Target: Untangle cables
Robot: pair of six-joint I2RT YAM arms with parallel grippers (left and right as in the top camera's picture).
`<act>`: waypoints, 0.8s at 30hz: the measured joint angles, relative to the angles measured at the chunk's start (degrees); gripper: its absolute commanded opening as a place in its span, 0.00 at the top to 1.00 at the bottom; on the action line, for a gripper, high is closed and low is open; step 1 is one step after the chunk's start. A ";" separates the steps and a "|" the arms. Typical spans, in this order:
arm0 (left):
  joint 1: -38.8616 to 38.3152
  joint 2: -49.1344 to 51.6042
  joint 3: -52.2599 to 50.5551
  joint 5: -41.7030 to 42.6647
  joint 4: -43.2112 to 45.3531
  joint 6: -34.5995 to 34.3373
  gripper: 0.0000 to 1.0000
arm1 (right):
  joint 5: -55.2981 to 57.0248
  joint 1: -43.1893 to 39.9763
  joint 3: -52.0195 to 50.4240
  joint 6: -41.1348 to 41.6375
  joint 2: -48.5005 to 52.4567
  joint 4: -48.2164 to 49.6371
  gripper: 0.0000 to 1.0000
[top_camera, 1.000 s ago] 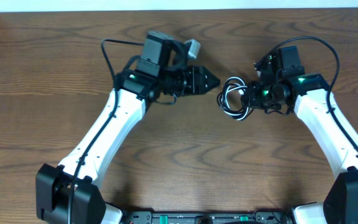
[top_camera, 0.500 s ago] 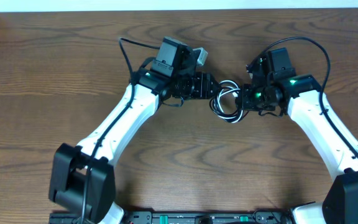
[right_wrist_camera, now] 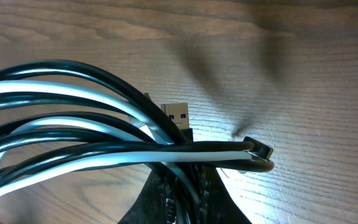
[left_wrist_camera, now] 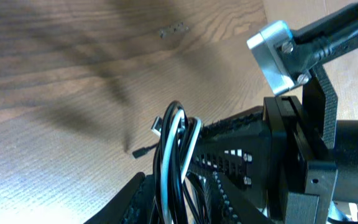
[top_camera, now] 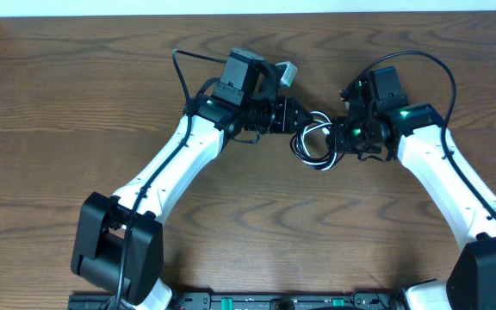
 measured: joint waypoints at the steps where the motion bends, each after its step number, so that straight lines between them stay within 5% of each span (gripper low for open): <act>1: -0.04 0.00 0.00 0.17 -0.55 0.04 0.68 | 0.00 0.00 0.00 0.00 0.02 0.00 0.99; 20: -1.29 0.04 0.00 -2.34 -1.22 0.07 0.81 | 0.33 0.00 0.00 0.00 0.00 -0.22 0.99; 24: -2.19 0.07 0.00 -5.11 -2.23 -0.11 0.92 | 0.68 0.00 0.00 0.00 0.00 -0.50 0.99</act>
